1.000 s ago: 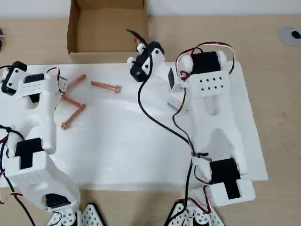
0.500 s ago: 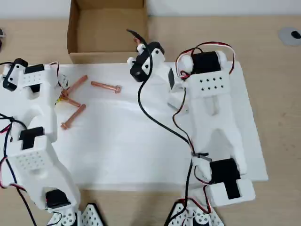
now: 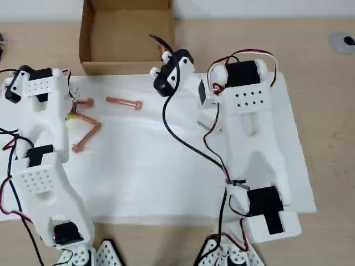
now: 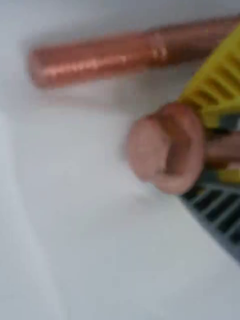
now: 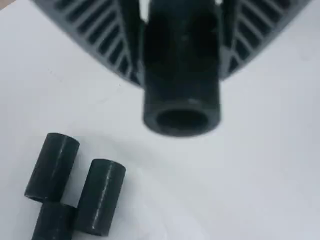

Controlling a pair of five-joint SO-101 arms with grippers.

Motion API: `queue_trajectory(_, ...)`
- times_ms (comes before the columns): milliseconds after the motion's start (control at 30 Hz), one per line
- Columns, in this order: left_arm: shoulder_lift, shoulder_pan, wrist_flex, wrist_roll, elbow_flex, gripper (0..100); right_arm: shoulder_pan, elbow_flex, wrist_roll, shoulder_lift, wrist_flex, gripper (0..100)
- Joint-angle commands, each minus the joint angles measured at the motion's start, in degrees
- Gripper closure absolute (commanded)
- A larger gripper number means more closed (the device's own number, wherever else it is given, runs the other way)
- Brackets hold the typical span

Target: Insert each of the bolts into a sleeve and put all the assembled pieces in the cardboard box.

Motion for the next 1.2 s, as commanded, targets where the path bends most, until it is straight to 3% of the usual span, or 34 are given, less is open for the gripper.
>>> queue_trajectory(0, -2.9, -1.0, 1.8, 0.0, 0.4, 99, 0.7, 0.0, -0.6, -2.8, 0.8, 98.8)
queue_trajectory(167, -9.5, -0.6, 5.7, -0.7, -0.1, 99, 0.7, -0.2, -0.6, -2.8, 0.8, 98.8)
queue_trajectory(667, -33.0, 1.9, 12.6, -14.6, 3.2, 99, 0.0, 0.0, -0.5, -8.2, 0.1, 98.8)
queue_trajectory(933, -48.3, 4.4, 15.2, -19.0, 4.8, 99, -7.4, -1.3, -0.6, -16.9, -10.8, 98.8)
queue_trajectory(1167, -67.8, 7.8, 15.1, -21.6, 5.5, 99, -7.7, -1.3, -0.6, -24.2, -16.4, 98.8)
